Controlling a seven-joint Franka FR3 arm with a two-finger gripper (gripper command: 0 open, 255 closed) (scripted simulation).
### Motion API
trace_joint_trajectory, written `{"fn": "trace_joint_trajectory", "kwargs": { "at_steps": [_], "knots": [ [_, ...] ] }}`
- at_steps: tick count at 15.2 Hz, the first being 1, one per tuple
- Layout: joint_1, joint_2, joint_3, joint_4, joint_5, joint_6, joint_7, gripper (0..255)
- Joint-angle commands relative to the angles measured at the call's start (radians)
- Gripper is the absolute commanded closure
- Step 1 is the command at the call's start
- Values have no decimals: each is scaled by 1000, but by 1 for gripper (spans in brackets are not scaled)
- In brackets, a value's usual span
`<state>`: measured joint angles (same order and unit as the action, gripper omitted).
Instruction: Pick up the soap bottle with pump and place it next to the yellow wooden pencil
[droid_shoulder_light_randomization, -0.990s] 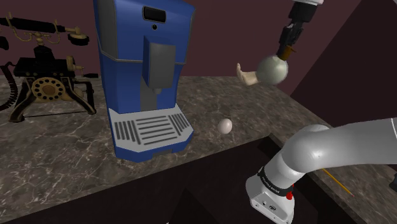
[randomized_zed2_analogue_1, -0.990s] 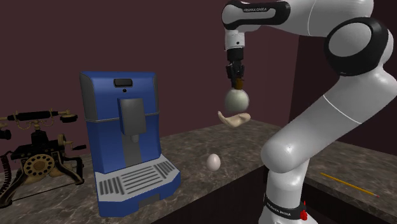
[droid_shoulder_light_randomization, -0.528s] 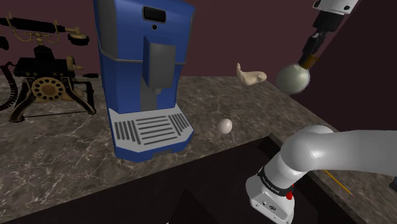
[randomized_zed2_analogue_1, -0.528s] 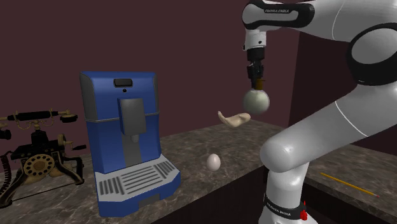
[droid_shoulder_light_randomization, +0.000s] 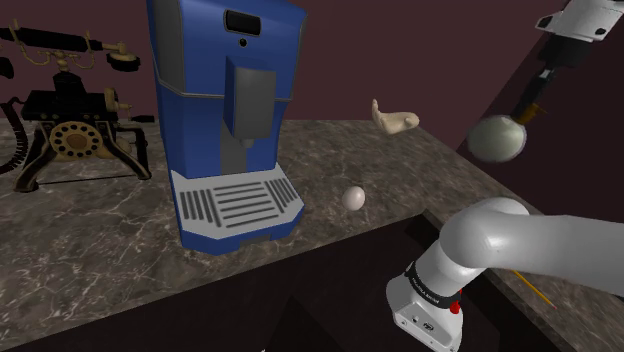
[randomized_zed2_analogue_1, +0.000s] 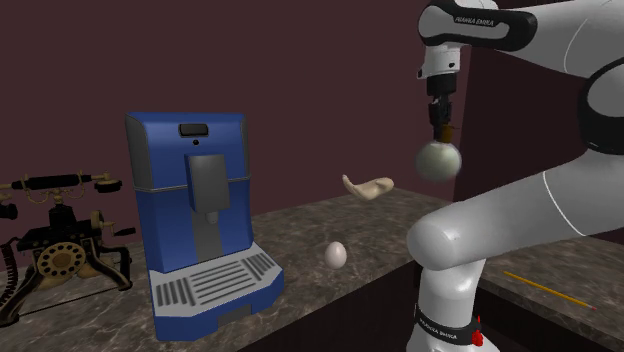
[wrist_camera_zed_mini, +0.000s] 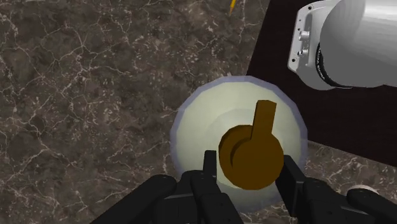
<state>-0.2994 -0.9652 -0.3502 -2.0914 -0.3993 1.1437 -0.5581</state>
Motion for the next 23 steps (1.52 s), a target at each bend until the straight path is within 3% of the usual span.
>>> {"fn": "trace_joint_trajectory", "kwargs": {
  "at_steps": [1, 11, 23],
  "knots": [
    [-9, -27, -31, 10, -41, -23, -48, 255],
    [-34, -126, -192, 105, -262, -112, -303, 255],
    [-68, -246, -235, -103, -306, -22, -265, 255]
  ]
}}
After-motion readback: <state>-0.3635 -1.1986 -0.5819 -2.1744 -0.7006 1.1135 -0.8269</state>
